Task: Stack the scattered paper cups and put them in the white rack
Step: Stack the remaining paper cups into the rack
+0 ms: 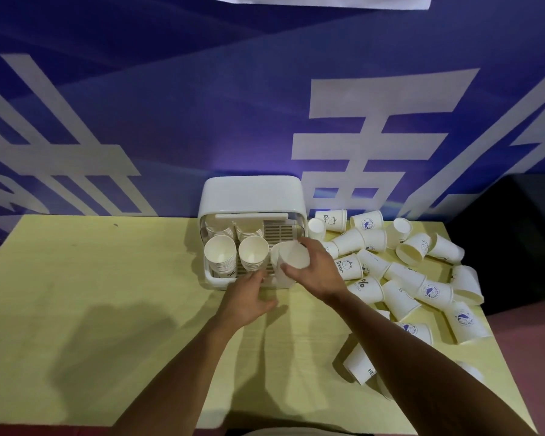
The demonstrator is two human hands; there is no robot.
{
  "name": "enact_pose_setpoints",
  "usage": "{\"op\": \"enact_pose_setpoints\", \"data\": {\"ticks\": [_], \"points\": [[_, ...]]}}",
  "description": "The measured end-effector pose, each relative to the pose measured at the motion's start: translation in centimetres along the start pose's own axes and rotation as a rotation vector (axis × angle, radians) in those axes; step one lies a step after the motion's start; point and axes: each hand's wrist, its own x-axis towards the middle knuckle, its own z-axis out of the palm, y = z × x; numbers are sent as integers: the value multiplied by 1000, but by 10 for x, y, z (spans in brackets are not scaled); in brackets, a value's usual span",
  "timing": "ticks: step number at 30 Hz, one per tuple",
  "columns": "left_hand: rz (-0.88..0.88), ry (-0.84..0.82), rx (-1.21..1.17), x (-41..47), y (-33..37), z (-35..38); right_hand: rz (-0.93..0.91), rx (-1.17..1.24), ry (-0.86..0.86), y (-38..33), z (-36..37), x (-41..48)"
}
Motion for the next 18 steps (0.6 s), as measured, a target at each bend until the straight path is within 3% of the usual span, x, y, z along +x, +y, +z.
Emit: {"op": "enact_pose_setpoints", "data": {"ticks": [5, 18], "points": [[30, 11, 298, -5, -11, -3, -111, -72, 40, -9, 3, 11], [49, -24, 269, -3, -18, -11, -93, -355, -57, -1, 33, 23]]}}
